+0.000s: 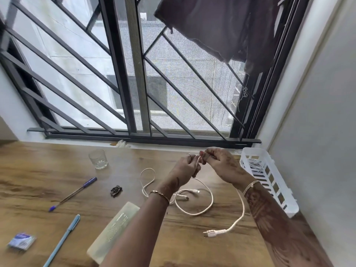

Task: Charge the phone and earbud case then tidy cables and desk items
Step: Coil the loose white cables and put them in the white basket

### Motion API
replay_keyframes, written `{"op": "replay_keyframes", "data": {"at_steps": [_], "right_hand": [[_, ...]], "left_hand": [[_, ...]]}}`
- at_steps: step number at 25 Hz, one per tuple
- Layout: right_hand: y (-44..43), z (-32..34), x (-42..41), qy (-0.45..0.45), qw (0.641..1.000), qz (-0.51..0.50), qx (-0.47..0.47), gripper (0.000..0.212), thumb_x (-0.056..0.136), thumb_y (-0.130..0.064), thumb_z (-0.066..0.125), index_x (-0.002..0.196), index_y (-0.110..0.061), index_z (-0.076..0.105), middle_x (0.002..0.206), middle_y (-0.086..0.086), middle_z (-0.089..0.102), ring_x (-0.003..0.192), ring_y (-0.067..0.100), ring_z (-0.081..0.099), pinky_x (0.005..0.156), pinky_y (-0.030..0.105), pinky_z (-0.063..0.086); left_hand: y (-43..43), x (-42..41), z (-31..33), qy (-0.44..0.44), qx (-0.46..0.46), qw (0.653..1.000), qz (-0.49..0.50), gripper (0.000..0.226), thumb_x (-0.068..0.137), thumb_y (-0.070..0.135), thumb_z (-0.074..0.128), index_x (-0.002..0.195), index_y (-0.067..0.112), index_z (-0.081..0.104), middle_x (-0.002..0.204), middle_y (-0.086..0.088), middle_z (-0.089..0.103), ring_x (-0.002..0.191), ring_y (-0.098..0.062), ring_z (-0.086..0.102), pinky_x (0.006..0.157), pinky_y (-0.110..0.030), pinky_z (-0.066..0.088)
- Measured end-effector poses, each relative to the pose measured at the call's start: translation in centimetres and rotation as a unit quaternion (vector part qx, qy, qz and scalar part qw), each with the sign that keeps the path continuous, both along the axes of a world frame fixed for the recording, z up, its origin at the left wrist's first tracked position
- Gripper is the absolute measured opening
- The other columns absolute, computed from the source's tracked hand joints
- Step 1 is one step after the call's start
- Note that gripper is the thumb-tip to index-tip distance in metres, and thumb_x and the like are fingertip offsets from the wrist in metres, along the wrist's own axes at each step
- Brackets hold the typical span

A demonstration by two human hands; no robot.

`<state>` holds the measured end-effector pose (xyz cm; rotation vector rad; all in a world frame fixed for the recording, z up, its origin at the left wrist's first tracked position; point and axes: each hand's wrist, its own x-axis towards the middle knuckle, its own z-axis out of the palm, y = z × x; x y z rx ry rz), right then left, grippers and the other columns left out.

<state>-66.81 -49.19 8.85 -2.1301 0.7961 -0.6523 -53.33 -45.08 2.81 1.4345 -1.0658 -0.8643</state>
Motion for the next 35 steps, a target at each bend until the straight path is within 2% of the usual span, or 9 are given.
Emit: {"op": "replay_keyframes", "data": {"at_steps": [7,10,15,18,22,25,28,31,35], "right_hand": [[-2.0,-1.2,2.1,-0.046,0.998,-0.019,0.026,0.034,0.089,-0.037,0.065,0.067,-0.011,0.064,0.061,0.007,0.061,0.053,0.004,0.045,0.056,0.025,0.037],[-2.5,-1.4,3.1,-0.06,0.997,-0.043,0.026,0.028,0.084,-0.035,0.07,0.061,-0.022,0.061,0.059,-0.003,0.059,0.059,0.007,0.049,0.06,0.023,0.041],[-2.2,-2.1,3.8,-0.026,0.993,-0.053,0.105,0.024,0.095,-0.025,0.057,0.072,-0.017,0.06,0.061,0.002,0.044,0.053,0.013,0.037,0.042,0.022,0.032],[-1.3,-2.7,3.3,0.018,0.987,-0.022,0.156,0.02,0.096,-0.006,0.044,0.084,-0.002,0.058,0.063,0.002,0.041,0.05,0.012,0.035,0.037,0.02,0.027],[-0.2,-3.7,2.9,0.101,0.983,0.033,0.147,0.029,0.098,-0.012,0.044,0.072,-0.017,0.053,0.067,0.001,0.046,0.051,0.011,0.037,0.039,0.019,0.029],[0.1,-3.6,2.6,0.163,0.974,0.085,0.132,0.024,0.098,-0.017,0.046,0.087,-0.021,0.067,0.069,-0.002,0.05,0.053,0.011,0.04,0.043,0.021,0.032],[0.3,-2.8,2.4,0.207,0.967,0.107,0.103,0.026,0.097,-0.015,0.046,0.102,-0.014,0.071,0.071,-0.003,0.05,0.054,0.01,0.041,0.045,0.02,0.034],[0.4,-1.8,2.3,0.238,0.961,0.127,0.067,0.024,0.096,-0.016,0.047,0.096,-0.014,0.071,0.069,-0.004,0.05,0.055,0.009,0.043,0.043,0.016,0.035],[-0.5,-0.5,1.4,0.217,0.968,0.116,0.048,0.018,0.095,-0.022,0.055,0.092,-0.015,0.071,0.066,-0.006,0.052,0.056,0.008,0.043,0.041,0.011,0.034]], "left_hand": [[1.7,-0.7,1.2,0.119,-0.007,0.993,0.017,0.058,0.102,0.039,0.026,0.072,0.009,0.064,0.051,0.003,0.046,0.043,-0.004,0.037,0.051,-0.018,0.038],[1.9,-0.9,1.7,0.192,-0.001,0.981,0.038,0.055,0.1,0.043,0.032,0.068,0.009,0.061,0.043,0.007,0.043,0.039,-0.004,0.032,0.045,-0.019,0.033],[1.2,-0.6,2.3,0.413,-0.03,0.91,0.009,0.057,0.101,0.046,0.021,0.073,0.007,0.052,0.034,0.011,0.027,0.028,-0.001,0.022,0.031,-0.014,0.023],[0.7,0.1,2.5,0.492,-0.075,0.867,0.027,0.056,0.102,0.042,0.017,0.084,0.002,0.052,0.037,0.009,0.036,0.031,-0.003,0.032,0.042,-0.013,0.032],[-0.3,0.8,2.3,0.52,-0.108,0.843,0.082,0.045,0.103,0.032,0.025,0.087,-0.001,0.05,0.046,0.004,0.043,0.037,-0.006,0.038,0.052,-0.016,0.034],[-0.8,1.6,1.8,0.443,-0.109,0.877,0.148,0.035,0.103,0.024,0.028,0.082,0.004,0.049,0.045,0.007,0.045,0.036,-0.004,0.038,0.048,-0.015,0.03],[-0.7,1.7,0.7,0.24,-0.056,0.955,0.166,0.031,0.103,0.02,0.03,0.078,0.012,0.047,0.051,0.005,0.043,0.04,-0.005,0.037,0.04,-0.013,0.026],[-0.6,0.9,-0.5,0.085,-0.015,0.989,0.119,0.03,0.103,0.022,0.031,0.078,0.015,0.046,0.058,0.002,0.039,0.043,-0.007,0.034,0.038,-0.02,0.03],[-0.2,1.4,-1.9,-0.023,0.03,0.996,0.087,0.051,0.086,0.062,0.037,0.075,0.015,0.053,0.061,-0.001,0.051,0.049,-0.019,0.048,0.055,-0.037,0.043]]}}
